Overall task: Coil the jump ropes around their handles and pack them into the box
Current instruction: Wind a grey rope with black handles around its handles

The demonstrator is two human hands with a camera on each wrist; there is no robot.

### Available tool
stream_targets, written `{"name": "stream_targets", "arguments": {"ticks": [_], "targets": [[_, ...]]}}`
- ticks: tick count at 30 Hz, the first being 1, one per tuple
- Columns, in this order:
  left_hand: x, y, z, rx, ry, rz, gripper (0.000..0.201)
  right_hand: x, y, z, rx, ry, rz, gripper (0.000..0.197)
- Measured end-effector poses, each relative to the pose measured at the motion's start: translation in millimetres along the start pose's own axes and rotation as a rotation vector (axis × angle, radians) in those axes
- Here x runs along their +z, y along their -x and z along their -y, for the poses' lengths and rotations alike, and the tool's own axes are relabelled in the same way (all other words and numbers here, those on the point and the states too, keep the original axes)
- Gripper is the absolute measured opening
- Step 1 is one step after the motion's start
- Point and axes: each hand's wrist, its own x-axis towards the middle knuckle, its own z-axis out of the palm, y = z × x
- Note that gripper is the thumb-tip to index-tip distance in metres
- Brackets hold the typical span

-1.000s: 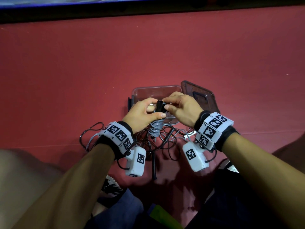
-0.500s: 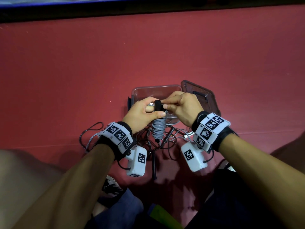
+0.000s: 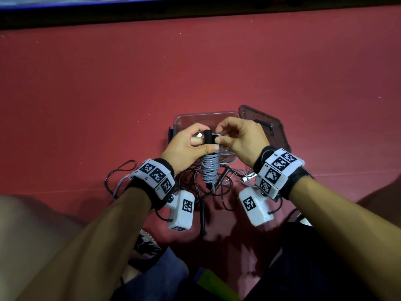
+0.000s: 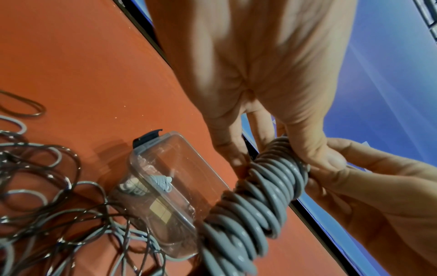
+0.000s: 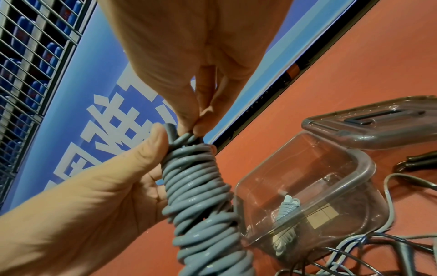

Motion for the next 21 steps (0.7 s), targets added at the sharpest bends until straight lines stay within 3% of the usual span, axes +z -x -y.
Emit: {"name": "stream_targets", "arguments": {"ticks": [6,21], "targets": [[-0.2,1.1,-0.8,-0.006,0.042,-0.005,0.035,0.4,0.2,0.8,-0.033,0.018,0.037,0.012],[1.9,-2.8,-5.0,0.041,0.118,-0.112,0.023,1.1,-1.8,1.7,-0.037,-0.136,0.003,0.020]]}}
